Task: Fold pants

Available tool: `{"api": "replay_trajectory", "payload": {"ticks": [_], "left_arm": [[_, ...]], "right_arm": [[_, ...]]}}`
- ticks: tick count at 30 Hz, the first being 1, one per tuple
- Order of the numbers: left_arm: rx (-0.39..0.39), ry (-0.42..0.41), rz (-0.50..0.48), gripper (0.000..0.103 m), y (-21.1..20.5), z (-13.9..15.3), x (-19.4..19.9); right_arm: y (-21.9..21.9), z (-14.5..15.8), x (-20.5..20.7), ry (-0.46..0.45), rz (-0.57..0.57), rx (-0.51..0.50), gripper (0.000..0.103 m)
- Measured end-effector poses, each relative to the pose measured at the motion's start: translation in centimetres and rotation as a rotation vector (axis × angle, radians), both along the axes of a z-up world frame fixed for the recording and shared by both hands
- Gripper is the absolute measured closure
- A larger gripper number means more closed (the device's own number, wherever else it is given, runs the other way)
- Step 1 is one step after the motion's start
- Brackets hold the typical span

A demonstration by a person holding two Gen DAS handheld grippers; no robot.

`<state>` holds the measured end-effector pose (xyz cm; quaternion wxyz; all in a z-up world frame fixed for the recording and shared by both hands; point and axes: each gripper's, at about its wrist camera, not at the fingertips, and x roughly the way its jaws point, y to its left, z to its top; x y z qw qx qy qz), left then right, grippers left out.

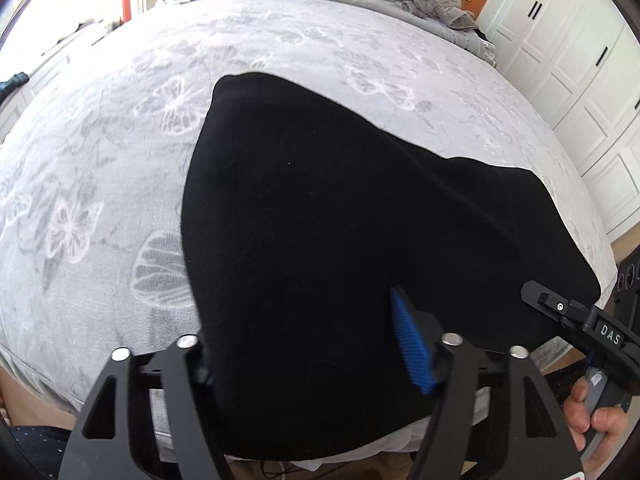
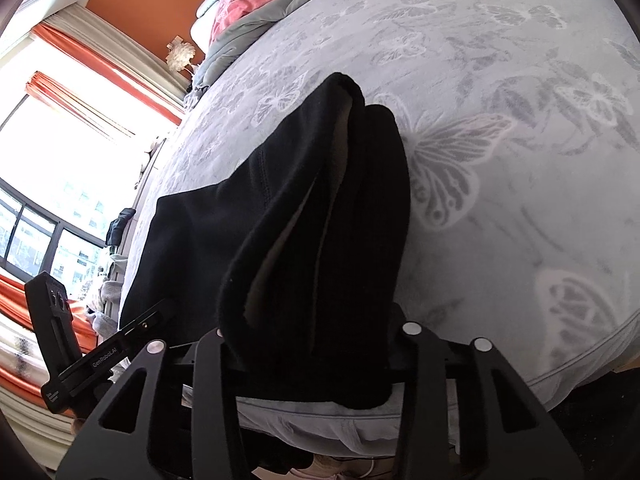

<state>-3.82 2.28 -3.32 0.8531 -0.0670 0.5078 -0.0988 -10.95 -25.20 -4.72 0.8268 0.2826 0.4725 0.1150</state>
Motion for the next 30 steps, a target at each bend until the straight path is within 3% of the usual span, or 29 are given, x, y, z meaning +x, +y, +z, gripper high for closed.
{"api": "replay_trajectory", "payload": {"ticks": [3,4,7,10,14,18,25,30], "left_arm": [[-0.042,-0.031,0.007,0.066,0.5,1.7,-0.9],[-0.056,-0.045,0.012,0.086,0.8,2.6,-1.2],[-0.187,-0.041,0.023,0.087,2.6,5.5,-2.5],[-0.261,-0.043,-0.009,0.087,3.8,8.1,-4.3],[-0.278,-0.09,-0.051,0.087,2.8,12.0,-7.4],[-0.27,-0.175,-0.072,0.087,2.5,16.2,-10.8],[-0.236,-0.403,-0.11,0.087,2.3,24.7,-13.9],[-0.22,-0.569,-0.134,0.087,2.1,31.1,-14.2]], "right_arm": [[0.1,2.1,-0.9,-0.04,0.0,0.031,0.07],[0.4,3.0,-1.3,-0.052,0.005,0.037,0.071],[1.0,6.0,-2.8,-0.09,0.037,0.04,0.071],[1.5,8.6,-4.5,-0.111,0.067,0.041,0.071],[1.8,11.6,-6.7,-0.154,0.086,0.058,0.071],[1.9,16.0,-8.7,-0.264,0.093,0.064,0.071],[2.0,24.7,-10.4,-0.524,0.077,0.041,0.071],[1.9,29.7,-8.8,-0.685,0.078,0.053,0.071]]}}
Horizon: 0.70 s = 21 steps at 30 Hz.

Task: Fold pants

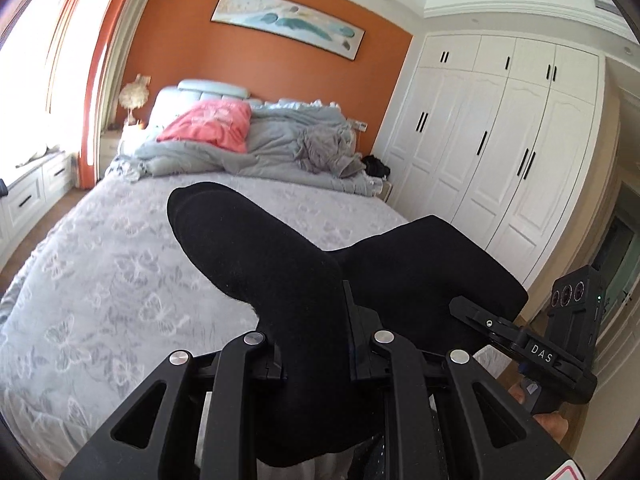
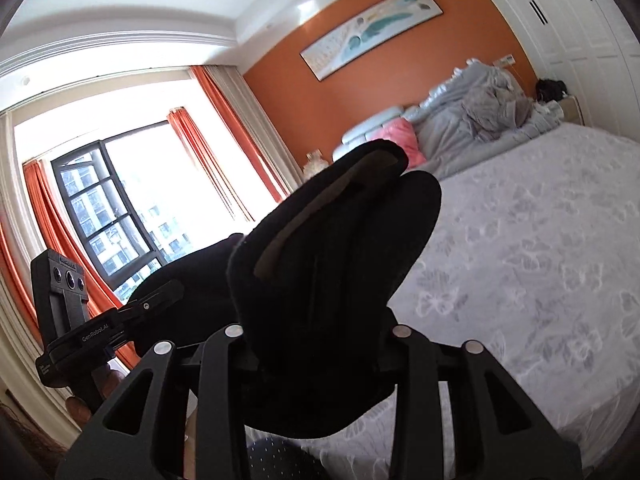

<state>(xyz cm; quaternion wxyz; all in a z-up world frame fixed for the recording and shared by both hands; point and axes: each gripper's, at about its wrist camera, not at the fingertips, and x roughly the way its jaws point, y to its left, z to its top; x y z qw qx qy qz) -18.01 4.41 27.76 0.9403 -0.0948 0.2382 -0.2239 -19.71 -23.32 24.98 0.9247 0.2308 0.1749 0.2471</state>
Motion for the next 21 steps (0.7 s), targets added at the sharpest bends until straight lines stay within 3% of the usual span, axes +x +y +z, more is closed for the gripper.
{"api": "replay_trajectory", "payload": {"ticks": [8,14,21], "left_arm": [[0.021,-0.199,0.054,0.086,0.0,6.6,3.7],[0.029,-0.222,0.089,0.086,0.6,7.8,11.0],[0.021,-0.197,0.132,0.085,1.7,6.4,21.8]], "right_arm": [[0.2,4.2,6.7,-0.164,0.012,0.02,0.071],[-0.3,4.5,14.7,-0.199,0.016,0.075,0.071],[-0.6,2.4,25.5,-0.159,0.007,0.112,0.071]]}}
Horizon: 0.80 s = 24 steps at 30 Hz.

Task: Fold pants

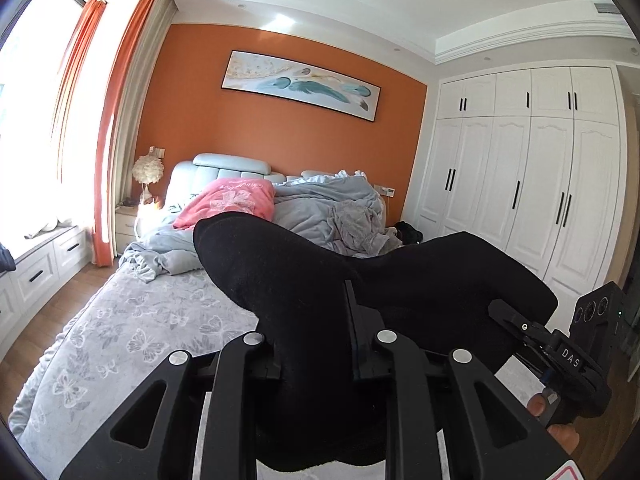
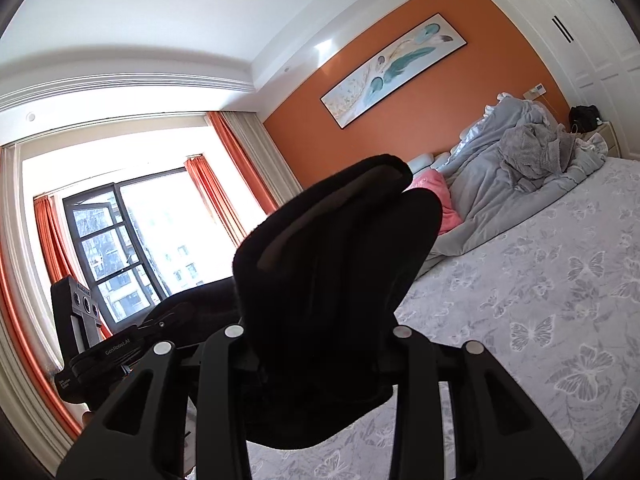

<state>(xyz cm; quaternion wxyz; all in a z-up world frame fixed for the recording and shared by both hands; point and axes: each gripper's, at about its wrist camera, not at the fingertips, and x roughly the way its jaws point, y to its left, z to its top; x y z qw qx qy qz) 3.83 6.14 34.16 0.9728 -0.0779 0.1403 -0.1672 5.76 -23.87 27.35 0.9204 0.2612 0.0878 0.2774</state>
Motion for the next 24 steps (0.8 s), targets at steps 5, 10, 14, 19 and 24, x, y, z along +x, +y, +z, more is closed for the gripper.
{"api": "replay_trajectory", "payload": {"ticks": [5,10,14,19,24], "left_arm": [[0.017,0.032,0.029,0.085,0.2,-3.0,8.1],[0.028,0.057,0.037,0.085,0.3,-7.2,15.5],[0.016,0.099,0.03,0.085,0.4,-11.3,20.5],[-0.002,0.188,0.028,0.085,0.6,-17.7,25.5],[0.005,0.257,0.036,0.085,0.8,-23.4,28.6]], "right_arm": [[0.5,-3.3,6.7,0.036,-0.027,-0.001,0.071],[0.4,-7.7,13.0,0.098,-0.047,0.016,0.071],[0.2,-11.9,16.8,0.157,-0.055,0.015,0.071],[0.5,-17.7,20.5,0.25,-0.06,-0.002,0.071],[0.7,-22.9,22.7,0.33,-0.055,-0.011,0.071]]}}
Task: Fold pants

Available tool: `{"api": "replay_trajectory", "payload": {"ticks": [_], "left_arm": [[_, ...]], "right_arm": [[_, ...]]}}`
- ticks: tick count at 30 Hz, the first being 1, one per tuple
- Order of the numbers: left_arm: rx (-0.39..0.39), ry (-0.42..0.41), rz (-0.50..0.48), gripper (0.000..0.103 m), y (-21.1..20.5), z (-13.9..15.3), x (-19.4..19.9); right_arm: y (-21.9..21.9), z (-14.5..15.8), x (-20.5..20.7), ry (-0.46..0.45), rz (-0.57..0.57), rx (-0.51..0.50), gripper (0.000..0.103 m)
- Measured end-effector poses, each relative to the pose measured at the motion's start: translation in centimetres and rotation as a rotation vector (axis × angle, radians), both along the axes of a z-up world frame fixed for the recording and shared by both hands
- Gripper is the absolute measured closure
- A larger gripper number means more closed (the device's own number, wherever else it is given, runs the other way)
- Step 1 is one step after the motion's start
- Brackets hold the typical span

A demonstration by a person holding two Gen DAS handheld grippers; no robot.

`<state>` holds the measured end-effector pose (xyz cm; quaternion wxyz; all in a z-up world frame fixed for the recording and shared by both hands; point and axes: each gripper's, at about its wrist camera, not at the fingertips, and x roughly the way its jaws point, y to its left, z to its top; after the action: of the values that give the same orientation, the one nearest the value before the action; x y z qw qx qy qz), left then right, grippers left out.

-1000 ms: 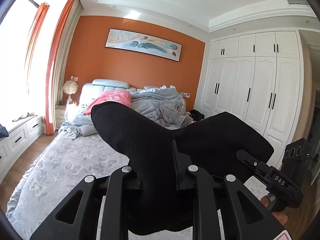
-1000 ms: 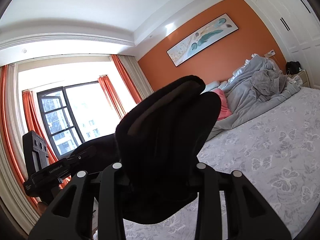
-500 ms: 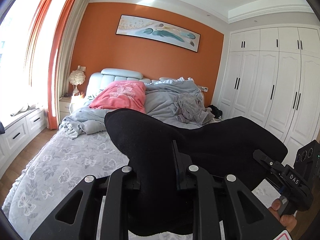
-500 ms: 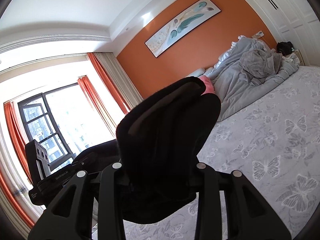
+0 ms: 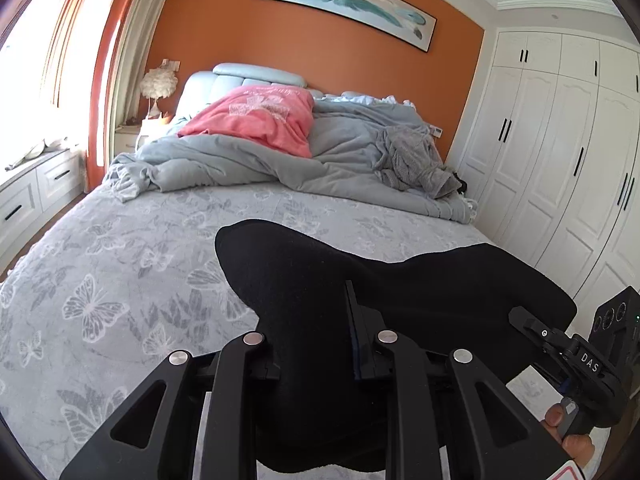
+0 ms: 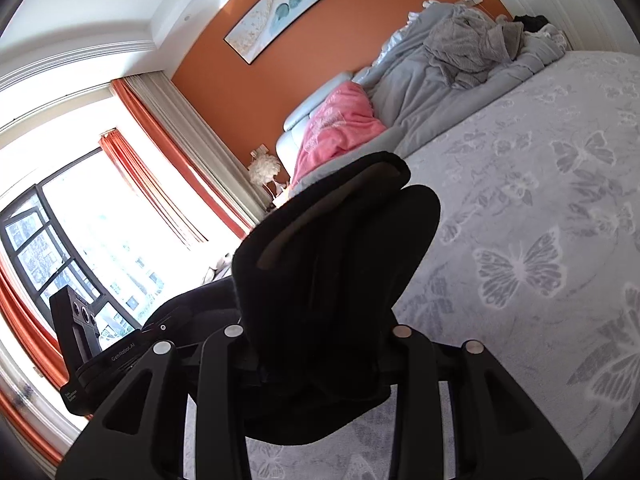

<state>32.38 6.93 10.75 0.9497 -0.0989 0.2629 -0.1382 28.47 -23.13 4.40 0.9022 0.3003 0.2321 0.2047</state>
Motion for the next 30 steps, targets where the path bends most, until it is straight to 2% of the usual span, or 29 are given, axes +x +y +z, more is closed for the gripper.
{"api": "replay_trajectory", "payload": {"ticks": [3,6,7,8,9,11,12,13,14,15,16,18,19,20,21,22,23,24,25,26,28,29,30], "left_arm": [[-0.007,0.034,0.003,0.085,0.4,-3.3,0.9],[-0.013,0.098,0.009,0.084,0.9,-7.0,2.0],[-0.014,0.127,0.008,0.084,1.0,-8.5,2.2],[-0.013,0.161,0.009,0.083,1.1,-10.1,2.4],[-0.002,0.204,0.011,0.08,1.2,-11.9,2.5],[0.019,0.248,0.011,0.067,1.7,-14.6,1.9],[0.013,0.246,0.018,0.056,2.4,-15.2,1.0],[-0.017,0.244,0.019,0.051,3.3,-15.3,0.2],[-0.054,0.242,0.026,0.045,4.4,-15.2,-0.3],[-0.093,0.236,0.05,0.026,5.5,-14.9,-0.7],[-0.134,0.235,0.078,0.016,6.6,-14.5,-0.6],[-0.225,0.285,0.084,0.015,8.0,-14.2,0.8],[-0.269,0.341,0.08,0.015,8.5,-14.5,2.2],[-0.308,0.406,0.079,0.015,8.8,-15.2,3.7],[-0.339,0.471,0.087,0.015,8.9,-16.1,5.1],[-0.365,0.519,0.081,0.015,8.7,-16.9,6.2],[-0.377,0.569,0.062,0.015,8.3,-17.9,7.2],[-0.381,0.622,0.039,0.028,7.8,-18.7,8.1],[-0.386,0.637,0.011,0.067,7.3,-18.9,8.6],[-0.404,0.648,-0.039,0.084,6.8,-18.6,8.8],[-0.387,0.597,-0.048,0.085,6.5,-16.2,8.2],[-0.404,0.572,-0.069,0.085,6.6,-15.1,7.8],[-0.419,0.573,-0.064,0.085,6.8,-14.6,7.5]], "right_arm": [[0.2,-3.4,0.9,0.059,0.002,-0.017,0.07],[0.5,-7.6,1.5,0.161,0.014,-0.05,0.068],[0.7,-9.0,1.5,0.205,0.015,-0.081,0.061],[0.7,-10.2,1.4,0.253,0.004,-0.128,0.048],[0.4,-11.0,1.0,0.287,-0.015,-0.163,0.041],[-0.9,-11.3,0.5,0.323,-0.019,-0.121,0.033],[-1.7,-10.8,0.2,0.315,-0.018,-0.095,0.029],[-2.4,-10.1,0.2,0.3,-0.032,-0.09,0.021],[-2.9,-9.4,0.4,0.287,-0.044,-0.091,0.018],[-3.1,-8.9,1.1,0.291,-0.037,-0.089,0.014],[-3.1,-8.7,2.1,0.32,-0.014,-0.081,0.014],[-2.8,-9.2,4.7,0.381,0.035,-0.063,0.011],[-2.4,-9.6,5.8,0.417,0.035,-0.087,0.01],[-2.1,-10.3,6.7,0.45,0.039,-0.106,0.015],[-1.5,-11.2,7.7,0.496,0.076,-0.106,0.03],[-1.0,-12.0,8.2,0.539,0.089,-0.119,0.052],[-0.7,-11.8,8.2,0.536,0.09,-0.126,0.065],[-0.4,-10.5,8.0,0.491,0.104,-0.144,0.067],[-0.3,-9.1,7.5,0.443,0.116,-0.152,0.07],[-0.2,-7.6,6.9,0.406,0.133,-0.134,0.07],[-0.5,-5.9,5.8,0.339,0.147,-0.116,0.068],[-0.7,-6.0,5.8,0.334,0.141,-0.133,0.063],[-1.0,-7.3,6.2,0.37,0.128,-0.17,0.058]]}}
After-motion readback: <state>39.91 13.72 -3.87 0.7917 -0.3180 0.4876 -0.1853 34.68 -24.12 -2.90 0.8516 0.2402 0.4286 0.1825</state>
